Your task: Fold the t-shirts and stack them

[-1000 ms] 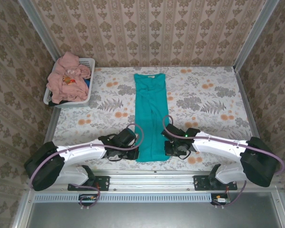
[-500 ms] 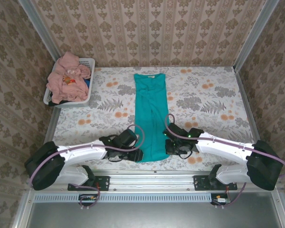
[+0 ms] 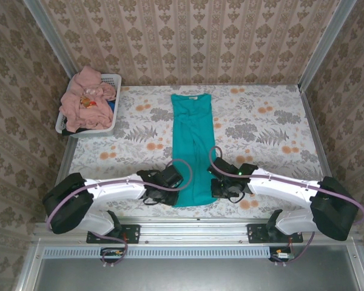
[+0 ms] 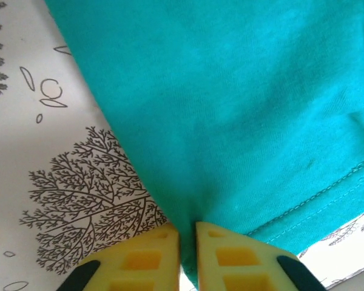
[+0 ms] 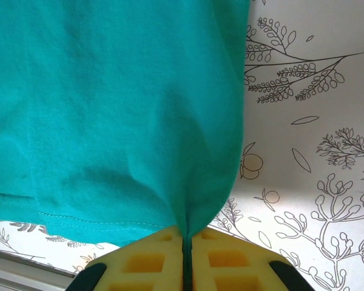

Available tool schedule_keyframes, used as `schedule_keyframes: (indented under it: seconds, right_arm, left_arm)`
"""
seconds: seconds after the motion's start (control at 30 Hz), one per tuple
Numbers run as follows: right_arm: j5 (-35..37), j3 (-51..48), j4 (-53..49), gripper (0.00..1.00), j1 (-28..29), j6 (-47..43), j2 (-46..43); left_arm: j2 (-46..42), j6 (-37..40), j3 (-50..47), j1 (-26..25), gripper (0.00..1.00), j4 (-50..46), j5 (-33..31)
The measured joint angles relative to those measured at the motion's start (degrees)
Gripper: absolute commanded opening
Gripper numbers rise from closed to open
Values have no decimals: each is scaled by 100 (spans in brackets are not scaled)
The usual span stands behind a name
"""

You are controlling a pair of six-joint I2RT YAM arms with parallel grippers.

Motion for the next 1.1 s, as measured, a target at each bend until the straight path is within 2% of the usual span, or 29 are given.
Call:
schedule_keyframes:
  seconds: [0.07, 0.23, 0.4, 0.53, 0.63, 0.77, 0.97, 1.1]
  right_arm:
    - [4, 9, -11, 11, -26, -17, 0]
    - [76, 164, -192, 6, -170, -74, -164]
    - [142, 595, -201, 6, -516, -195, -302]
    - [160, 1158, -201, 6, -933, -393, -98]
    - [146, 1703, -151, 6, -1322, -623, 328]
    - [85, 2472, -94, 5, -1829, -968, 1211]
    - [-177, 3764, -70, 6, -2371, -1475, 2789]
    - [-356, 4457, -79, 8, -2579, -1657, 3567]
  left_arm:
    - [-26, 66, 20, -44, 1, -2, 79]
    - [-597, 168, 20, 92, 0, -61, 254]
    - [-1335, 343, 83, 721, 0, 35, 448]
    - [-1338, 640, 437, 1513, 0, 76, 669]
    - [-857, 935, 1003, 2105, 0, 140, 898]
    - [308, 1303, 1930, 2702, 0, 356, 1270]
    - [1965, 1764, 3213, 3250, 0, 304, 1722]
    - [2717, 1917, 3757, 3611, 0, 249, 2048]
